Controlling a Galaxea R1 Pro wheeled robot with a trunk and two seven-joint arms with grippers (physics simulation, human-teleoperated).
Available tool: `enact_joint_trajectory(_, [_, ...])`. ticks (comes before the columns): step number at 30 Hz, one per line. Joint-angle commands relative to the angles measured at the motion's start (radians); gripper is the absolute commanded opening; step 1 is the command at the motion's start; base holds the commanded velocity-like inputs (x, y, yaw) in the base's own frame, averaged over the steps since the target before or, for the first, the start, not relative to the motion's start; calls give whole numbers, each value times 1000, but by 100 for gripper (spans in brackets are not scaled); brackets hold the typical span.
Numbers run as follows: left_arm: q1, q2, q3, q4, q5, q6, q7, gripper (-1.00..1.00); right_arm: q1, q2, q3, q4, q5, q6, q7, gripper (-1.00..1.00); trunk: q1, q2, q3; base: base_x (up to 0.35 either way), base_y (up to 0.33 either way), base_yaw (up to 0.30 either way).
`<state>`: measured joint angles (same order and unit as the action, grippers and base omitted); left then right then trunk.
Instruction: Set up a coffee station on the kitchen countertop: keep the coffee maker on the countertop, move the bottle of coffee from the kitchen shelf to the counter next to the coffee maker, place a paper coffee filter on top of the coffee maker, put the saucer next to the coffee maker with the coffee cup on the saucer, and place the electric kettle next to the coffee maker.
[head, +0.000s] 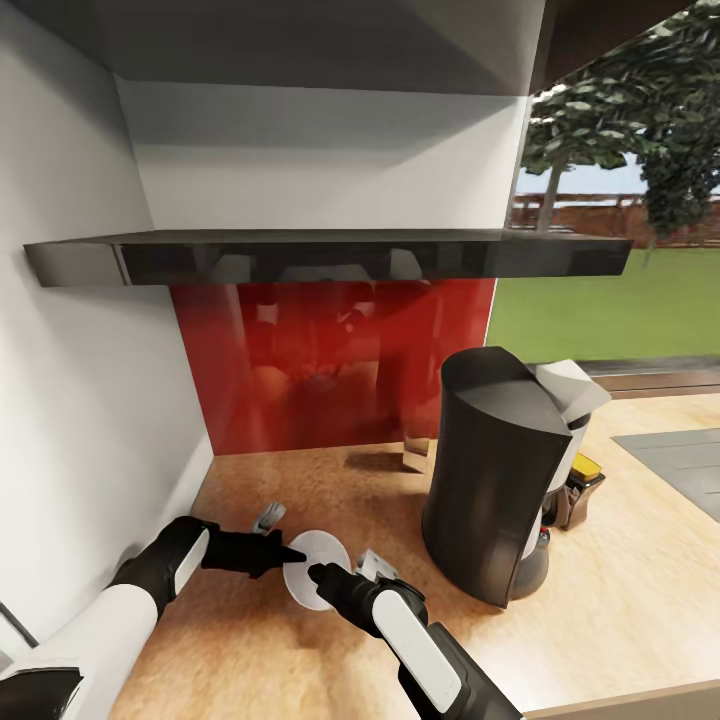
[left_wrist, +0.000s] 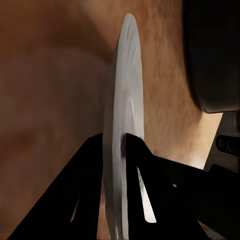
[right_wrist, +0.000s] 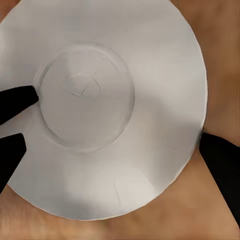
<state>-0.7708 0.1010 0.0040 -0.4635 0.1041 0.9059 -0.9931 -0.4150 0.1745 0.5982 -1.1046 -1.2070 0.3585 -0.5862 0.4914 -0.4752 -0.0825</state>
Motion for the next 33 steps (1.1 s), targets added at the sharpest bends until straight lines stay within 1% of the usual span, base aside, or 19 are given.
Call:
enact_joint_trajectory(1, [-1,0,-1,0,-6,-1,0,-100,-1,0,0,-1,-6,4,-8,100,1,-2,-2,0,0,0])
enact_joint_trajectory(16, [-1,2,2,0,-4,-1,-2,-100,-1,0,1,-4,-6,4,-8,100,1,-2,-2,0,0,0])
enact_joint_trajectory(20, [-2,6,3,0,-4,-1,-2,-100,-1,0,2,-10,-5,4,-9,100,1,-2,-2,0,0,0])
enact_joint_trajectory(22, [-2,14,5,0,-5,-1,-2,-100,-1,0,2,-13,-5,4,-9,100,1,-2,-2,0,0,0])
enact_joint_trajectory(23, [-3,31,5,0,-5,-1,-2,-100,-1,0,1,-13,-5,4,-9,100,1,-2,-2,0,0,0])
enact_joint_trajectory(25, [-4,54,5,0,-4,-1,-2,-100,-1,0,1,-13,-4,4,-9,100,1,-2,-2,0,0,0])
enact_joint_trajectory(26, [-6,71,6,0,-4,-1,-2,-100,-1,0,1,-14,-4,4,-9,100,1,-2,-2,0,0,0])
enact_joint_trajectory(28, [-8,86,6,0,-5,-1,-2,-100,-1,0,1,-15,-4,4,-9,100,1,-2,-2,0,0,0])
enact_joint_trajectory(29, [-9,108,6,0,-6,-1,-2,-100,-1,0,2,-22,-4,4,-9,100,1,-2,-2,0,0,0])
enact_joint_trajectory(30, [-9,119,6,0,-6,-1,-2,-100,-1,0,2,-28,-3,4,-9,100,1,-2,-2,0,0,0])
enact_joint_trajectory(31, [-9,124,6,0,-6,-1,-2,-100,-1,0,2,-30,-3,4,-9,100,1,-2,-2,0,0,0])
enact_joint_trajectory(33, [-11,156,8,0,-3,2,-2,-100,-1,0,2,-40,-3,4,-9,100,1,-2,-2,0,0,0])
